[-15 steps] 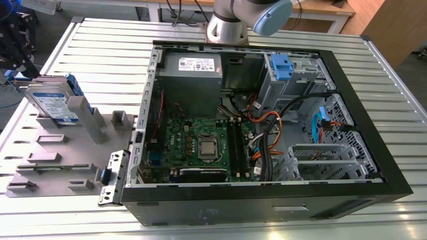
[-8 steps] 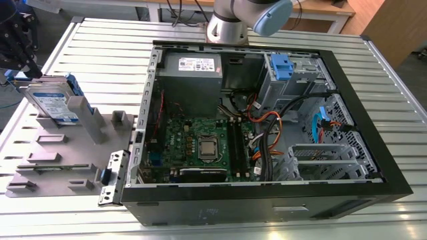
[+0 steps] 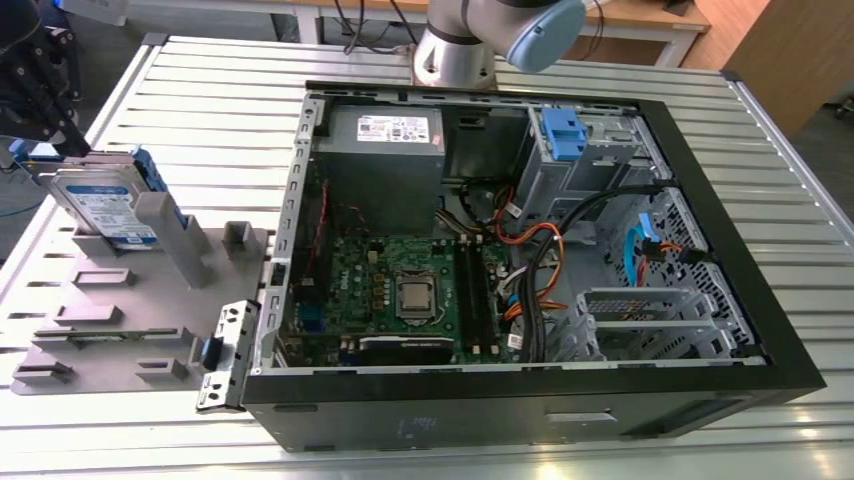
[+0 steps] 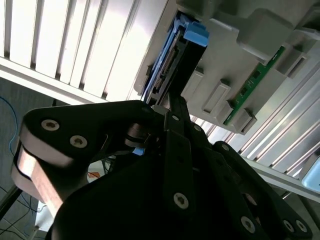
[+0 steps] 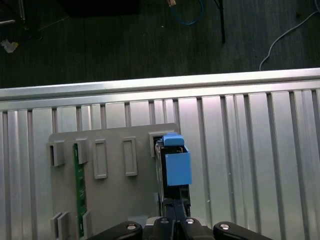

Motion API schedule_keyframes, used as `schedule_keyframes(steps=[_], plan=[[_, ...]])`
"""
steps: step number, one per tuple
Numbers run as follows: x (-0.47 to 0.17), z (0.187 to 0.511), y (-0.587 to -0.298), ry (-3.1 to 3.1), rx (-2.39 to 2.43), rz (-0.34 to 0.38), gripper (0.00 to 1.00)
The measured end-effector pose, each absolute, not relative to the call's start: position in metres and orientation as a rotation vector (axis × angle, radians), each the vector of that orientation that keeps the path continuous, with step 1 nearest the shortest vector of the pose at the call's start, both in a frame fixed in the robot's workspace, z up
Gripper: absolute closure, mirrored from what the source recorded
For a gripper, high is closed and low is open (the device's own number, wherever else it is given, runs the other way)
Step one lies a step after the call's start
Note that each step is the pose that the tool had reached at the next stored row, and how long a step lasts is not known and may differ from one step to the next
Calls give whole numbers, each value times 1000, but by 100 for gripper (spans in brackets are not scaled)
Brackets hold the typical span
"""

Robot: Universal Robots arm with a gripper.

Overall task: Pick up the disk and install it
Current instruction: 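Pick up the disk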

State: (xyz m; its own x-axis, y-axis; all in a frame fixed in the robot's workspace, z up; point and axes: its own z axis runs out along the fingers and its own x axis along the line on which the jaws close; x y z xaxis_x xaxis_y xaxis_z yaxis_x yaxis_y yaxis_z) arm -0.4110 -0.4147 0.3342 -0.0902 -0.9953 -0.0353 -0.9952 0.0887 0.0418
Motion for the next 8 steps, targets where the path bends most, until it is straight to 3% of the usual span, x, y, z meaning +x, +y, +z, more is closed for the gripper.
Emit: schedule_keyframes(steps=[8], plan=[[-410,334,-413,-2315,2118,-86,89]])
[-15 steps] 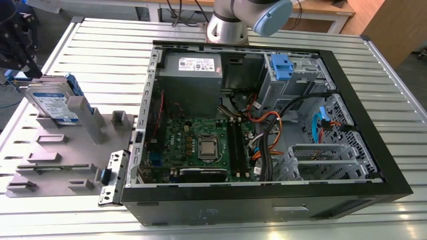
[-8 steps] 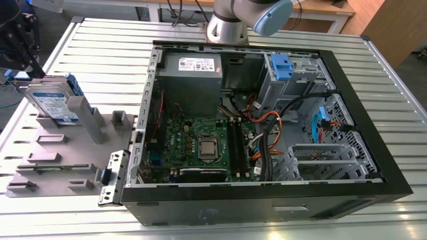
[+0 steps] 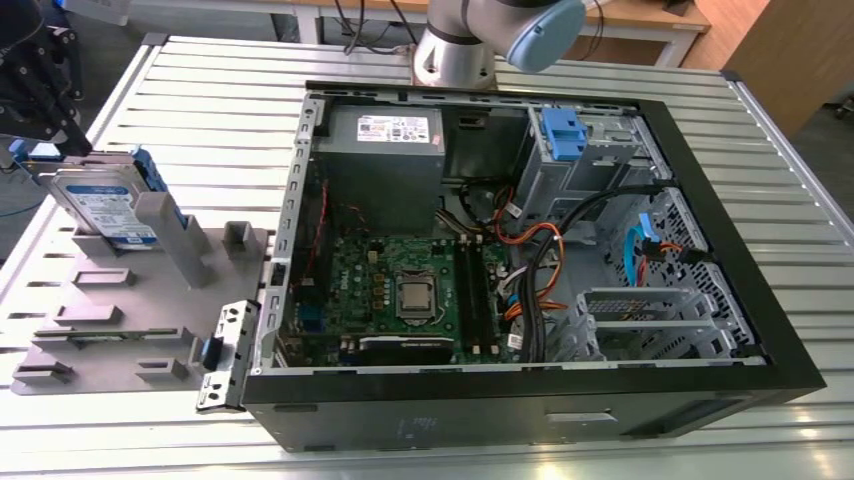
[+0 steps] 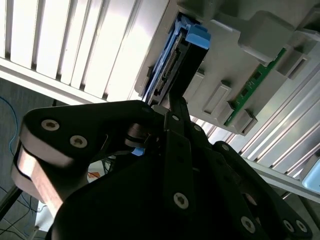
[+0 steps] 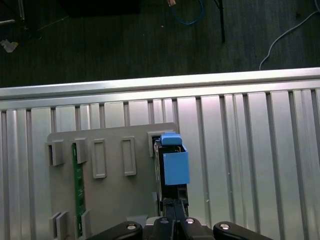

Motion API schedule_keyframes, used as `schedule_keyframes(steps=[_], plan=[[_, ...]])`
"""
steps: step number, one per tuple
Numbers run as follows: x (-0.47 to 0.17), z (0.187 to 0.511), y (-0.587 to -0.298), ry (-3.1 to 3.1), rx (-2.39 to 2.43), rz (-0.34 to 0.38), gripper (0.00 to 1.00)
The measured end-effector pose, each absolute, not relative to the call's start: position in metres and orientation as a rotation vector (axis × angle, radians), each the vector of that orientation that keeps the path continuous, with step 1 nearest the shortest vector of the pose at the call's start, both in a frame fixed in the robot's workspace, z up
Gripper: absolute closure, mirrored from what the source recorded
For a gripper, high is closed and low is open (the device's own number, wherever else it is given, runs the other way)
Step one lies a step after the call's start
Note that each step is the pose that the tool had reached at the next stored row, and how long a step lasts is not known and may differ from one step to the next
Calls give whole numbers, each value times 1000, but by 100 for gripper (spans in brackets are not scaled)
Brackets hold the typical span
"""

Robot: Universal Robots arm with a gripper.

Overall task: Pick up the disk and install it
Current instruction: 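Pick up the disk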

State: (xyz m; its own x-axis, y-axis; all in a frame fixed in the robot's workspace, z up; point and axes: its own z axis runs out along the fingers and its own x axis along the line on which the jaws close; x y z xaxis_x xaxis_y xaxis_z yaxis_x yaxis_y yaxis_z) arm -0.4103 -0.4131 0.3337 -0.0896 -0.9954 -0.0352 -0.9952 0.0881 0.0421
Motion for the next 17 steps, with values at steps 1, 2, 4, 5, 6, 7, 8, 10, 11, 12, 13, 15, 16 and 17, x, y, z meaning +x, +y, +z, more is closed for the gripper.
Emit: schedule_keyframes(steps=[1,2,4,5,6,7,8,10,11,12,13,15,16,17], plan=[[-410,334,-413,-2316,2118,-86,89],[-410,334,-413,-2316,2118,-86,89],[-410,334,-413,-2316,2118,-86,89],[-410,334,-413,-2316,2118,-86,89],[-410,334,-413,-2316,2118,-86,89],[-410,334,-413,-2316,2118,-86,89],[-410,334,-413,-2316,2118,-86,89],[-410,334,-413,-2316,2118,-86,89],[-410,334,-413,-2316,2118,-86,89],[-410,334,-413,-2316,2118,-86,89],[-410,334,-413,-2316,2118,-86,83],[-410,334,-413,-2316,2118,-86,77],[-410,334,-413,-2316,2118,-86,71],[-410,334,-413,-2316,2118,-86,71]])
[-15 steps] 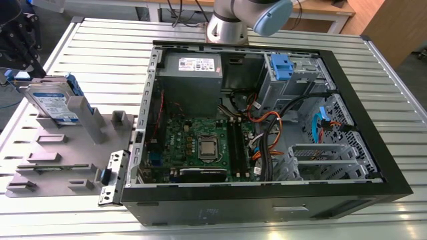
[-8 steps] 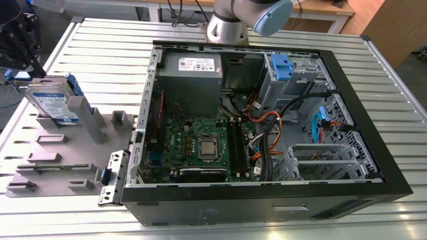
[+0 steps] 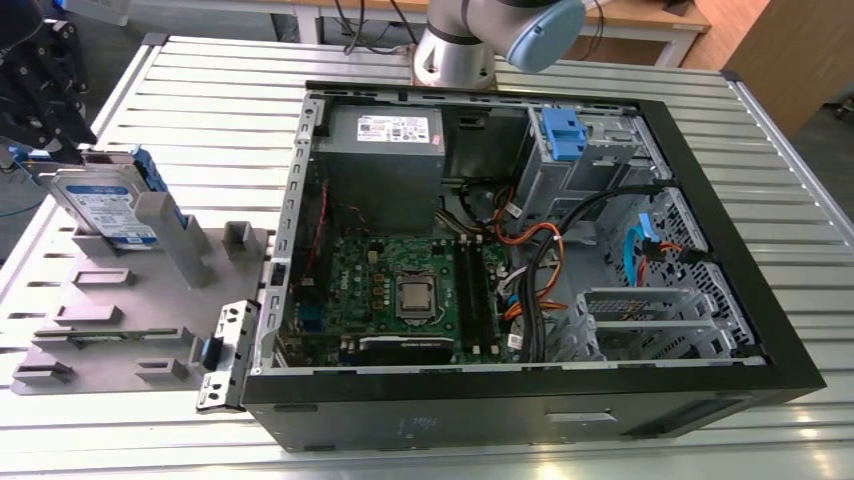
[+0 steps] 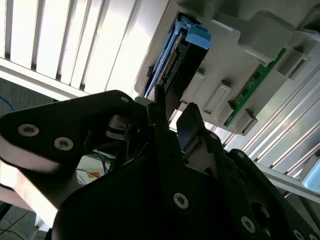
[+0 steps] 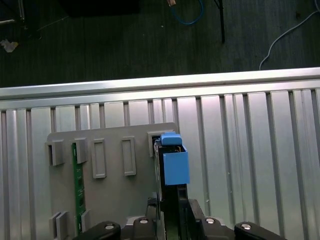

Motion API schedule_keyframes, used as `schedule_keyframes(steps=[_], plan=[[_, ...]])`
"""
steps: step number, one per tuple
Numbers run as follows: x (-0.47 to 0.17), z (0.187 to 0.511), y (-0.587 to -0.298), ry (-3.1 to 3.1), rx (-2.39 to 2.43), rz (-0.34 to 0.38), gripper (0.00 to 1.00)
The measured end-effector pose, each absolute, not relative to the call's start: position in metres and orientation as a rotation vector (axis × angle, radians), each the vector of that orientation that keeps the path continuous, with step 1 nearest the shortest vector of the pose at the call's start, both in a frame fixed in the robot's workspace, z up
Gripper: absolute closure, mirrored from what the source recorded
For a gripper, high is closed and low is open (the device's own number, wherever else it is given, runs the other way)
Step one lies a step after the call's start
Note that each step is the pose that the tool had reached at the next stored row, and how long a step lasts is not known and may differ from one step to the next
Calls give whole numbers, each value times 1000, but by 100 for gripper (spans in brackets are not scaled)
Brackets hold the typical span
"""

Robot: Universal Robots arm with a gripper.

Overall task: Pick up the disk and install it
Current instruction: 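Pick up the disk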

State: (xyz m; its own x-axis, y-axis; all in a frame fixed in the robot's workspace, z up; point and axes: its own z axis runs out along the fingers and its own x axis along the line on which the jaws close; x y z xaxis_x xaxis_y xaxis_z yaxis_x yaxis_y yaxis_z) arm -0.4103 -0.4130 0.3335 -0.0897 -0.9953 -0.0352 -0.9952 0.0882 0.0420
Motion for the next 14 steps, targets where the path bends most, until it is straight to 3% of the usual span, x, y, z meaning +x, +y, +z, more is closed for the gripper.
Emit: schedule_keyframes(steps=[1,2,4,9,10,14], plan=[[-410,334,-413,-2316,2118,-86,59],[-410,334,-413,-2316,2118,-86,59],[-410,334,-413,-2316,2118,-86,47],[-410,333,-413,-2316,2118,-86,36],[-410,333,-413,-2316,2118,-86,29],[-411,331,-413,-2314,2121,-84,29]])
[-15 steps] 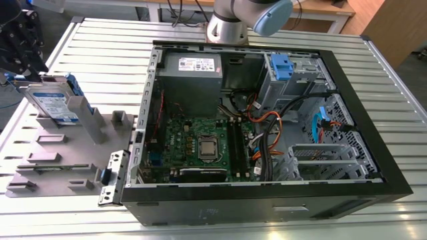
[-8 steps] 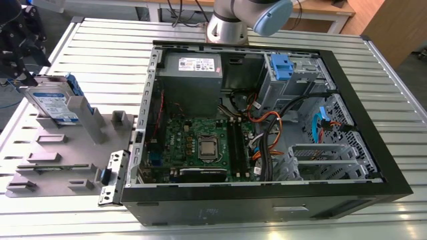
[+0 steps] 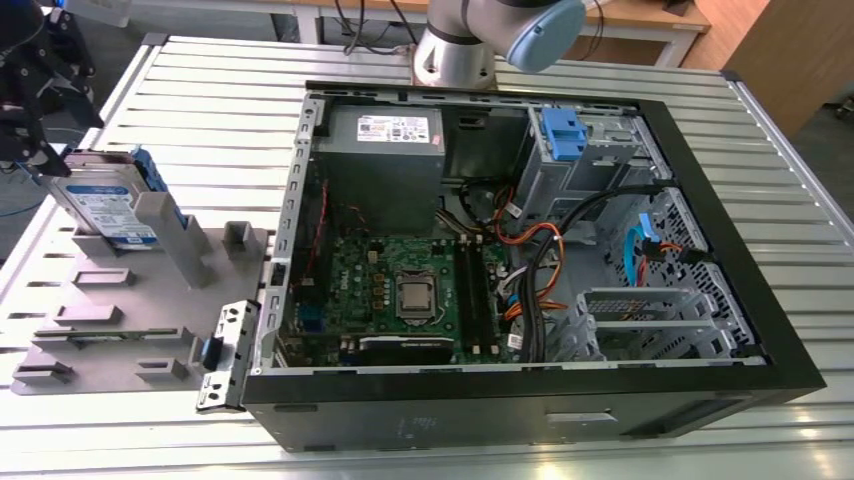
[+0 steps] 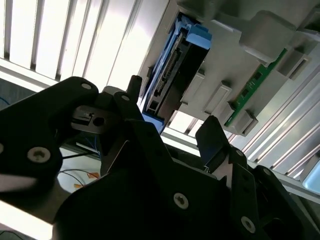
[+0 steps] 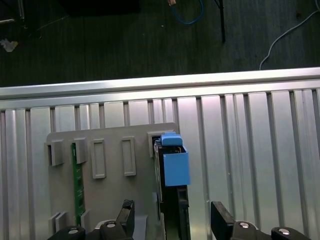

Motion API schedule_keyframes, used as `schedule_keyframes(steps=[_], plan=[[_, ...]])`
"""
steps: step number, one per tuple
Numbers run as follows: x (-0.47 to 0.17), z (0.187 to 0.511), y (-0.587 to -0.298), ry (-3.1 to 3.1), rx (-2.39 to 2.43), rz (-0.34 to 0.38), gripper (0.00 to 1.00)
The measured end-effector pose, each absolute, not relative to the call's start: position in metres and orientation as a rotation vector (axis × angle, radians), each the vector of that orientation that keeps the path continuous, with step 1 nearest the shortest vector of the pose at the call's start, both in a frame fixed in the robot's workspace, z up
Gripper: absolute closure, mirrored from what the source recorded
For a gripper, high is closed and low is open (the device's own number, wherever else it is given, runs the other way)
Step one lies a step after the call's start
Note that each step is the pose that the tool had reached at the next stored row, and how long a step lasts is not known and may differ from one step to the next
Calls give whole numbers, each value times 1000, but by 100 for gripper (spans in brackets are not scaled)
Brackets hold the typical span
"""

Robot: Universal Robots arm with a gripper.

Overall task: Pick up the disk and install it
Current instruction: 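Pick up the disk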

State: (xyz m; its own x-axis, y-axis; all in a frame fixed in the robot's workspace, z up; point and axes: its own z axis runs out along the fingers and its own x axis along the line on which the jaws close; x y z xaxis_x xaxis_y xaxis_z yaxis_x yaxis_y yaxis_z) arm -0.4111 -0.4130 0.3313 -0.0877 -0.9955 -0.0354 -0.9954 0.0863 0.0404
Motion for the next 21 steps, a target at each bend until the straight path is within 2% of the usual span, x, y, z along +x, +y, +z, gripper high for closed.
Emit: schedule_keyframes(steps=[21], plan=[[-416,299,-413,-2218,2228,-75,29]])
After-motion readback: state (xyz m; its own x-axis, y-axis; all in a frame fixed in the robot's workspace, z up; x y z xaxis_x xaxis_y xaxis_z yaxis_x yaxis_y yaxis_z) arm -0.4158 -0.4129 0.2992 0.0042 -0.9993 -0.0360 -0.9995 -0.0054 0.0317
